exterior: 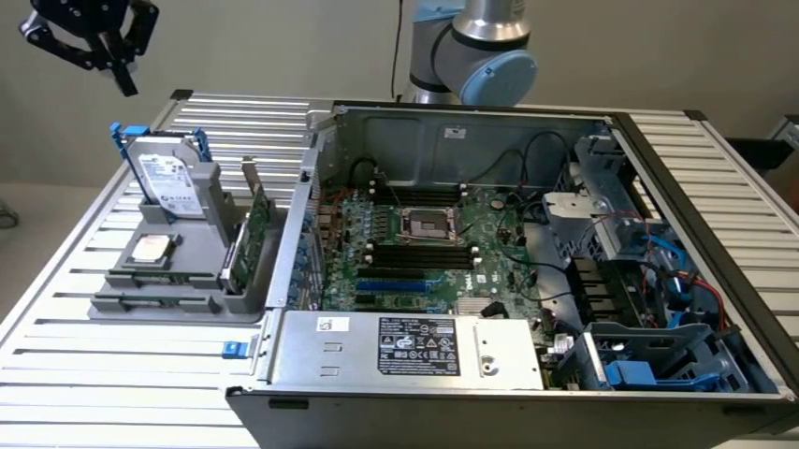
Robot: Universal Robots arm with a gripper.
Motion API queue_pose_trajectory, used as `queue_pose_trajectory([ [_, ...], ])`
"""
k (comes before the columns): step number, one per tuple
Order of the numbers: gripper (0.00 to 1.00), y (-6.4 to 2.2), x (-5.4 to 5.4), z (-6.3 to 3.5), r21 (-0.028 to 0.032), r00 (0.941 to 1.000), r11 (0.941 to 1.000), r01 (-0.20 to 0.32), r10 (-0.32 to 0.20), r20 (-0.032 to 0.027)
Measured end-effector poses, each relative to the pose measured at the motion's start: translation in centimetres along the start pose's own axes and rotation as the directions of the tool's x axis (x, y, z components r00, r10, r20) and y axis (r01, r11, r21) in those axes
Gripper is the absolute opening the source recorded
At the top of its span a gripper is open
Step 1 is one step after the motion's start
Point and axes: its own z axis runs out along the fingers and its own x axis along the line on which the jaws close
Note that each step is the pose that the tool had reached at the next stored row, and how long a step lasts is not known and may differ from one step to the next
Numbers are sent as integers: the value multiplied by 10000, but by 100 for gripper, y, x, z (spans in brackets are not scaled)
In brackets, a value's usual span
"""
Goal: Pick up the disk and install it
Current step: 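Pick up the disk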
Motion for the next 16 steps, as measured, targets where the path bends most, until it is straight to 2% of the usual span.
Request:
queue_pose_trajectory([
  [4,11,0,0,1,-16,9974,9974,723,-723,-35],
  [8,11,-1,0,3,-33,9894,9895,1447,-1448,-68],
  [12,11,0,0,4,-53,9765,9765,2154,-2154,-100],
  [16,11,-1,0,5,-76,9580,9580,2865,-2866,-130],
])
